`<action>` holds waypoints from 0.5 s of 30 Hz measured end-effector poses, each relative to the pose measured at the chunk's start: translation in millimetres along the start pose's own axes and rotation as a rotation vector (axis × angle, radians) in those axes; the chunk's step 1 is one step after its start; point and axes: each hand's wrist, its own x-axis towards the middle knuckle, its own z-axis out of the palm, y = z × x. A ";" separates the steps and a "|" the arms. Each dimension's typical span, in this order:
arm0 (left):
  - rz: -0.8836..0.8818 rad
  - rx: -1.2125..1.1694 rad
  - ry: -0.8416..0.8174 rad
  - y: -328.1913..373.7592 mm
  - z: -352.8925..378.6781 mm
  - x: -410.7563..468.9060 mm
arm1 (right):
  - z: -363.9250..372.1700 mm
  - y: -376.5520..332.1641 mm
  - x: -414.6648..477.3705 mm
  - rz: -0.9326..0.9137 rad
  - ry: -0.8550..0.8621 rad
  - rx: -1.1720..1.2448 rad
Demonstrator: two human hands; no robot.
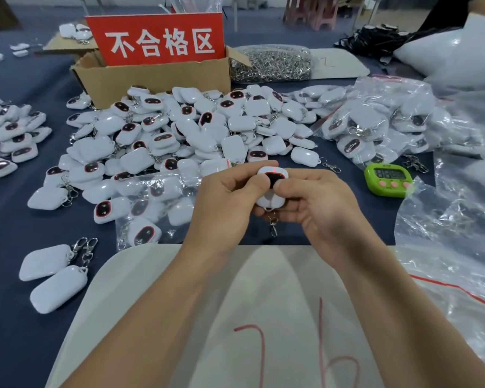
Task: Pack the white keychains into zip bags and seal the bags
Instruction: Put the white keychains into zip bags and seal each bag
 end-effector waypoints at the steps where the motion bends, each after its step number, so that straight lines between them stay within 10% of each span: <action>1: -0.001 0.006 0.000 0.1 -0.2 0.3 | 0.3 -0.4 0.1 0.003 -0.004 -0.001; 15: 0.091 0.183 0.132 -1.9 1.0 -3.3 | 8.1 0.5 -1.6 -0.017 -0.036 -0.038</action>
